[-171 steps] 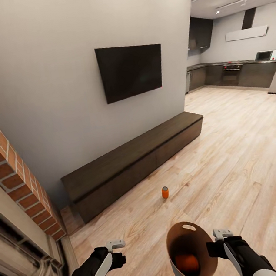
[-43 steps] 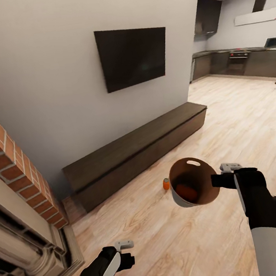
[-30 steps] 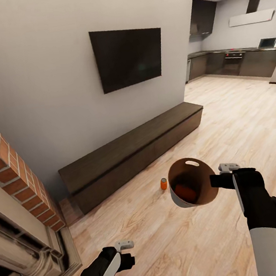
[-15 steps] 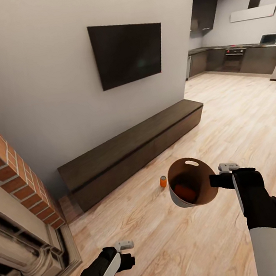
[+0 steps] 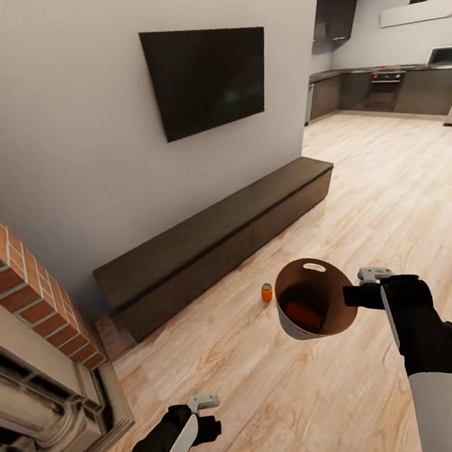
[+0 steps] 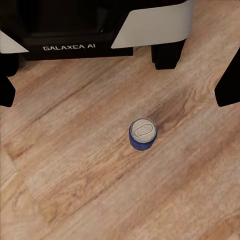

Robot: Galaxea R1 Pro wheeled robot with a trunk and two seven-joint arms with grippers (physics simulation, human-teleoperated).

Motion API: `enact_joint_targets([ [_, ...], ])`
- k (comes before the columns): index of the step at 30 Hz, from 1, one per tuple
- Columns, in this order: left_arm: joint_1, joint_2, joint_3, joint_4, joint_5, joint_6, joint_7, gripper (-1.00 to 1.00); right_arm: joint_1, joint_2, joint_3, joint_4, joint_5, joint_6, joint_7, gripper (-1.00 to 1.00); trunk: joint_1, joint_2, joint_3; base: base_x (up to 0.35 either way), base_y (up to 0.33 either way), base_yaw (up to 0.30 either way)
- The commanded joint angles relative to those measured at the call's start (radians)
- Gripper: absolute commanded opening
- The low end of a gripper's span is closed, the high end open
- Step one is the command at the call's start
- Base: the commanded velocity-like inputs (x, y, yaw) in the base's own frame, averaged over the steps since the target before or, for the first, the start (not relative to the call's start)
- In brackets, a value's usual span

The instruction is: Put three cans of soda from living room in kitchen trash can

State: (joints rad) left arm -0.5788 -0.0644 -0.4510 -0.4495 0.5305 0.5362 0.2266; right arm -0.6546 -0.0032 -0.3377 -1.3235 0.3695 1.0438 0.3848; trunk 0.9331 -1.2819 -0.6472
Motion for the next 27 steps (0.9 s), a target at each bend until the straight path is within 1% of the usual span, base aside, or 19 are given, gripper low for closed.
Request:
enact_joint_targets([
  [1, 0.0, 0.0, 0.0, 0.0, 0.0, 0.0, 0.0, 1.0, 0.0, 0.0, 0.0, 0.0, -0.024, 0.003, 0.006, -1.0, 0.0, 0.0, -0.002, 0.0, 0.0, 0.0],
  [10, 0.0, 0.0, 0.0, 0.0, 0.001, 0.001, 0.0, 1.0, 0.0, 0.0, 0.0, 0.0, -0.024, 0.003, 0.006, -1.0, 0.0, 0.0, -0.016, 0.0, 0.0, 0.0],
  [27, -0.002, 0.006, 0.007, 0.0, 0.002, 0.011, -0.004, 1.0, 0.0, 0.0, 0.0, 0.0, -0.024, 0.003, 0.006, -1.0, 0.065, -0.119, -0.094, 0.0, 0.0, 0.0],
])
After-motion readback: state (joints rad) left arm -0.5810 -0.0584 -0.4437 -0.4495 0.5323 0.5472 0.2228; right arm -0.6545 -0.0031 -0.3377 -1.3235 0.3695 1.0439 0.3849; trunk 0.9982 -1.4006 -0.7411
